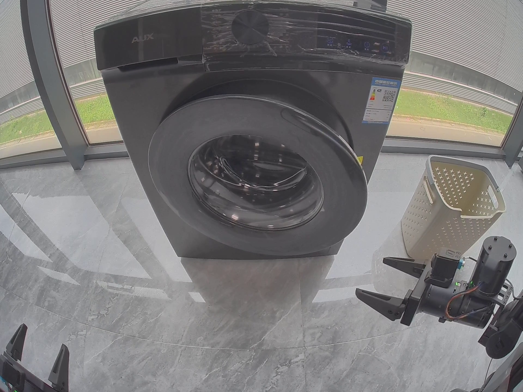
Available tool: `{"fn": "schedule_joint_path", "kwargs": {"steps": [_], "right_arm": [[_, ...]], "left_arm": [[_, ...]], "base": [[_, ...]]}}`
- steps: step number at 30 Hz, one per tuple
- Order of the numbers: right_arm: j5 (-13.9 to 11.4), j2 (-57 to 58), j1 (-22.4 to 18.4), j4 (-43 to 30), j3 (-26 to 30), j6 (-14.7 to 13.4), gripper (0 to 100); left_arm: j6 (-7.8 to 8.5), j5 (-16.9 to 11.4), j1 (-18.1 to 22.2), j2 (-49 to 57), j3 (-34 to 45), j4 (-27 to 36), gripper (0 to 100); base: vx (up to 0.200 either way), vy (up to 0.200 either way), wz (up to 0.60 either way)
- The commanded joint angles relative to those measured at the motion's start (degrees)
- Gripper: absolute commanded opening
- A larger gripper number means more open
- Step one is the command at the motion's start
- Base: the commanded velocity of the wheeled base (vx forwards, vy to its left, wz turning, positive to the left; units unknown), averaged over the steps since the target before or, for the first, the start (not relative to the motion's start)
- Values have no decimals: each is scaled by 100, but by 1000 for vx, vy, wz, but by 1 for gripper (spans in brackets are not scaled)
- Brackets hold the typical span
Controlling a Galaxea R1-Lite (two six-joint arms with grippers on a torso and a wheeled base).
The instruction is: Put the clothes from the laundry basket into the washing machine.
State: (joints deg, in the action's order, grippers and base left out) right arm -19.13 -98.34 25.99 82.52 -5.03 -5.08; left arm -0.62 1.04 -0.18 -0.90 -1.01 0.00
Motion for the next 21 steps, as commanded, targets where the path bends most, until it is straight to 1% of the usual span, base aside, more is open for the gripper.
{"fn": "schedule_joint_path", "kwargs": {"steps": [1, 4, 8, 9, 10, 12, 16, 17, 18, 21], "right_arm": [[-38, -282, 275, 449, 2, -54, 100], [-47, -537, 310, 687, 38, -72, 100], [-47, -607, 451, 687, 46, -81, 100], [-47, -590, 530, 687, 20, -116, 100], [-38, -572, 565, 687, 11, -151, 100], [-30, -546, 618, 687, 2, -221, 100], [-30, -546, 609, 687, -6, -248, 100], [-30, -546, 609, 687, -15, -248, 100], [-21, -546, 609, 687, -15, -256, 100], [-21, -546, 609, 687, -41, -248, 100]], "left_arm": [[-8, 2, 1, 90, 101, 0, 100], [-8, 2, 1, 90, 101, 0, 100], [-17, 2, 1, 90, 101, 0, 100], [18, 2, 1, 90, 101, 0, 100], [45, 2, 1, 90, 101, 0, 100], [45, 2, 1, 90, 101, 0, 100], [53, 2, 1, 90, 101, 0, 100], [45, -7, 1, 90, 101, 0, 100], [1, -7, 1, 90, 101, -9, 100], [1, -7, 1, 90, 101, -9, 100]], "base": [[200, 0, 0], [200, 0, 0], [200, 0, 0], [200, 0, 0], [0, 0, 0], [0, 0, 0], [0, 0, 0], [0, 0, 0], [0, 0, 0], [0, 200, 0]]}}
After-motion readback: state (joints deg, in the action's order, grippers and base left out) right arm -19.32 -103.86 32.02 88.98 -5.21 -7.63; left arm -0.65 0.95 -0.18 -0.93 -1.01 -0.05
